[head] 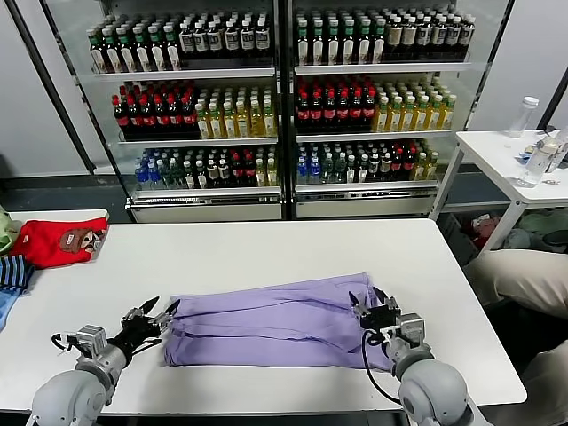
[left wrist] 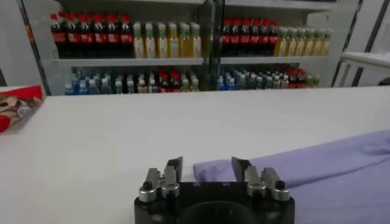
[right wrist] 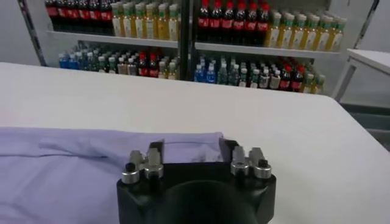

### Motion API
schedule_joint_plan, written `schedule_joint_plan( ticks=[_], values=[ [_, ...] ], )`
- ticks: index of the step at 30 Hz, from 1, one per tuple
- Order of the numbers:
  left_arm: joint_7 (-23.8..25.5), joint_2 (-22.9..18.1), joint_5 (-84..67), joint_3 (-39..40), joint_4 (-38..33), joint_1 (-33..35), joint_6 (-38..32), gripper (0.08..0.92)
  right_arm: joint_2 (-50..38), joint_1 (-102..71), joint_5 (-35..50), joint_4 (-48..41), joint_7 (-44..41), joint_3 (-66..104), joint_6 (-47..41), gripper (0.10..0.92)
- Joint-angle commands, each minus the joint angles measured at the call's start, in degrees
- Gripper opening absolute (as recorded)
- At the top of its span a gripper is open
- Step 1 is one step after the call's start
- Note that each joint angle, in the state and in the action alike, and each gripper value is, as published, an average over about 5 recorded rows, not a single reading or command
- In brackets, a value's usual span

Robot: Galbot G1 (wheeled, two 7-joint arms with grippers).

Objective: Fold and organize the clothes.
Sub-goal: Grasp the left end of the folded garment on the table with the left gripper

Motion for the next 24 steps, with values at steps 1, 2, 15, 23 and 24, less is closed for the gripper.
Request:
schedule_joint_plan(
  ticks=[1, 2, 15, 23, 24],
  values=[
    [-21.9, -3.9, -2.8, 6.4, -8.3, 2.8, 7.0, 0.709, -0.2, -3.9, -2.6, 5.1, -0.1, 0.9, -0.5, 0.786],
    [-22.7, -4.3, -2.8, 7.0, -8.0, 2.8, 7.1, 0.742, -0.2, -3.9, -2.8, 5.1, -0.1, 0.9, -0.5, 0.802],
    [-30.4, -6.3, -4.2, 10.9, -4.2, -0.9, 6.4, 0.823, 0.6, -3.5, -4.6, 3.5, -0.2, 0.0, -0.3, 0.823],
    [-32.3, -7.4, -3.6, 12.0, -2.4, -2.1, 4.7, 0.766, 0.7, -3.4, -5.0, 2.9, -0.2, -0.2, -0.2, 0.823],
    [-32.5, -7.5, -3.6, 12.2, -2.4, -2.1, 4.7, 0.741, 0.7, -3.4, -5.1, 2.8, -0.3, -0.2, -0.2, 0.823]
  ],
)
